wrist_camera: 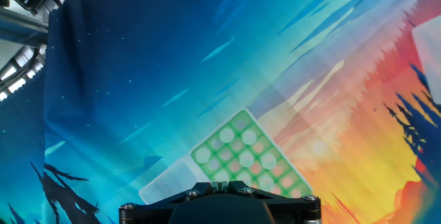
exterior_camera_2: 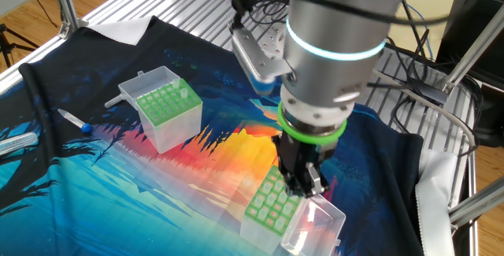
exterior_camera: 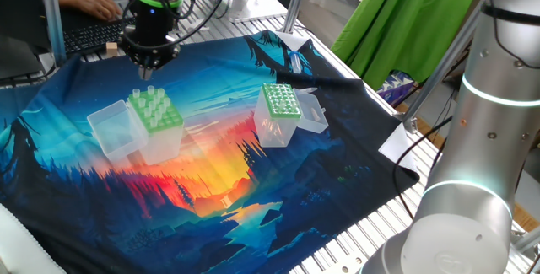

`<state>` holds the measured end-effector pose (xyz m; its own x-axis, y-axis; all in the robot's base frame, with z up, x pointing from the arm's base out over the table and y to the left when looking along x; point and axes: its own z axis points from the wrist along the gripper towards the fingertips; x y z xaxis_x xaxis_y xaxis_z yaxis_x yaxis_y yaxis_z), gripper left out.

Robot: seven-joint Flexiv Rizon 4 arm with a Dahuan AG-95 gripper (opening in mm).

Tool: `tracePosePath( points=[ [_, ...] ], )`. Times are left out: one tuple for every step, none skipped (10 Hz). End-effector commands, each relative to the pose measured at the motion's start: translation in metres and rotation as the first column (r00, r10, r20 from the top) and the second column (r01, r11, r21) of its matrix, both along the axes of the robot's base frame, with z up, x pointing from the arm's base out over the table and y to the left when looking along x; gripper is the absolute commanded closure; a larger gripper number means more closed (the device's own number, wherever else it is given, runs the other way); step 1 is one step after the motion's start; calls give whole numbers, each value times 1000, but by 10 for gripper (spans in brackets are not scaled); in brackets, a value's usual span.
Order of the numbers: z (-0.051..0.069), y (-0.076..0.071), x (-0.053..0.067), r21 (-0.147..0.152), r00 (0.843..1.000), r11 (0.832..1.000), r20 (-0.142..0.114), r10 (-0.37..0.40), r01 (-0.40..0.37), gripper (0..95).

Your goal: Transfer all large pipette tips from one holder to another

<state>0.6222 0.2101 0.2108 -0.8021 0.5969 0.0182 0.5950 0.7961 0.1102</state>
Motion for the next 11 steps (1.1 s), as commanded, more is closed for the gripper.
tracePosePath(
  points=[
    [-4,0,2,-5,1000,1000,1,4,-4,760],
    [-7,0,3,-7,1000,1000,2,4,-4,760],
    [-10,1,3,-9,1000,1000,1,-1,1,760],
    [-11,1,4,-8,1000,1000,0,-5,5,760],
    [-15,2,5,-4,1000,1000,-1,-9,9,760],
    [-17,3,6,-4,1000,1000,0,-15,15,760],
    [-20,5,9,-5,1000,1000,-1,-30,30,760],
    [-22,5,12,-4,999,999,-2,-41,41,760],
    [-24,7,18,-5,998,998,-3,-57,57,760],
    [-25,7,21,-7,998,998,1,-65,65,760],
    [-27,7,25,-7,997,997,6,-74,75,760]
  ],
)
